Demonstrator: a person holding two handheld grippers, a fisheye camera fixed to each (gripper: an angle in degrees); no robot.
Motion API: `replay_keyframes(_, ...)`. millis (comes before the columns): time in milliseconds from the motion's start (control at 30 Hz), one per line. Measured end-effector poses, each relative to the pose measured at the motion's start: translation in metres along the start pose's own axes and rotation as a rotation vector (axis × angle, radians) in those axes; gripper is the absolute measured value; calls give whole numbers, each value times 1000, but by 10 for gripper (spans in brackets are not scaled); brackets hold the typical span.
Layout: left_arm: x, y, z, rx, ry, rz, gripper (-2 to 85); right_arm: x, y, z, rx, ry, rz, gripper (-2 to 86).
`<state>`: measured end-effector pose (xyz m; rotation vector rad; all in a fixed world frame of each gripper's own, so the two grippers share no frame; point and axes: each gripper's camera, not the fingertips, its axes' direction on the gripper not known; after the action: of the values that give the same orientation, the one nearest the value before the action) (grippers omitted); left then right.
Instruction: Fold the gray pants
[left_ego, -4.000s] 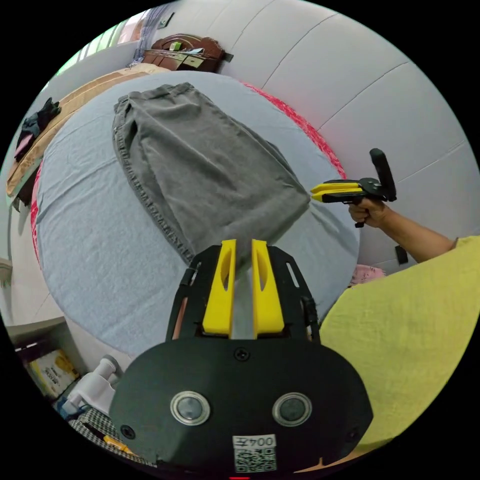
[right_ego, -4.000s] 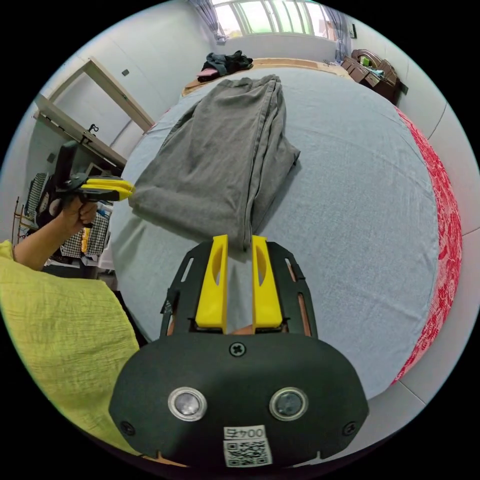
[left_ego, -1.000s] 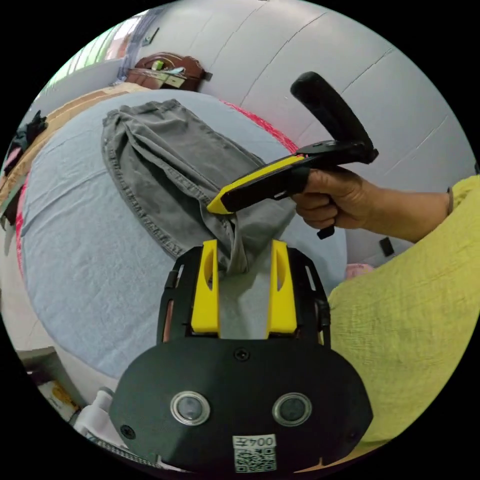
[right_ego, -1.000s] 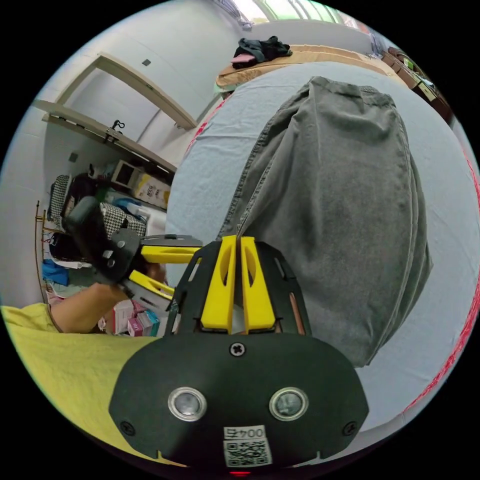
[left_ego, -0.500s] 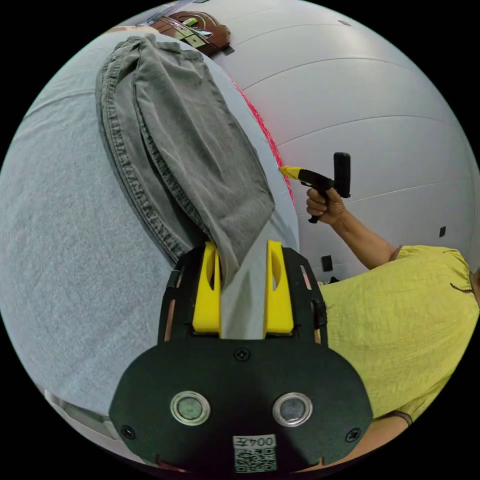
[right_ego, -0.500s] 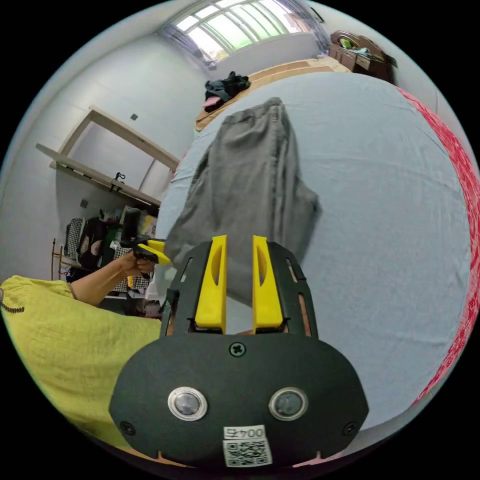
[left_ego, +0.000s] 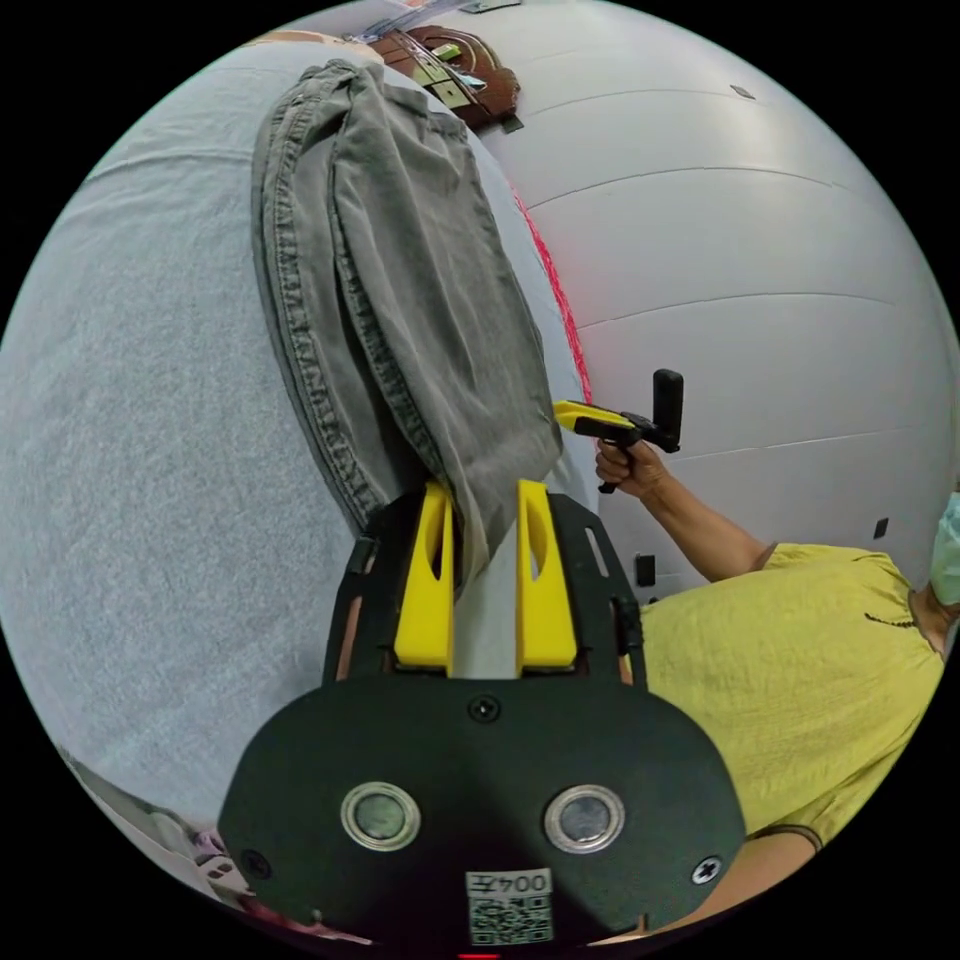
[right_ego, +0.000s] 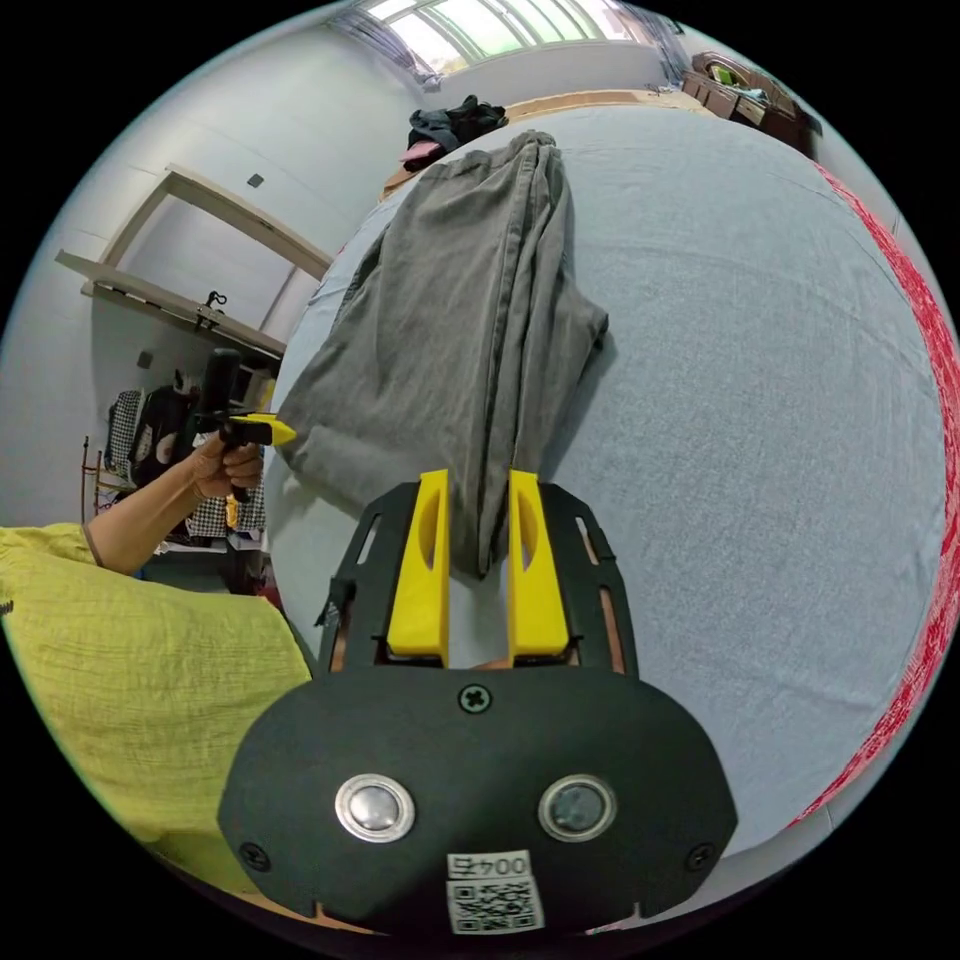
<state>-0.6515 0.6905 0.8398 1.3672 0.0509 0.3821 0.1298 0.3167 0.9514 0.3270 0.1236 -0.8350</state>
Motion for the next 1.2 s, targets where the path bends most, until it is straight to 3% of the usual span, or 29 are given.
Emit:
replay_keyframes(433, -37, 9, -28, 50, 44, -77, 53, 52, -4, -20, -1, -230, 88, 60)
replay_keyframes(867, 18, 61, -81, 170, 91, 37, 29, 27, 26, -104, 57, -204, 1, 0)
replay_keyframes(1200, 39, 115, -55, 149, 38, 35, 31, 26, 84, -88, 1, -195, 15, -3)
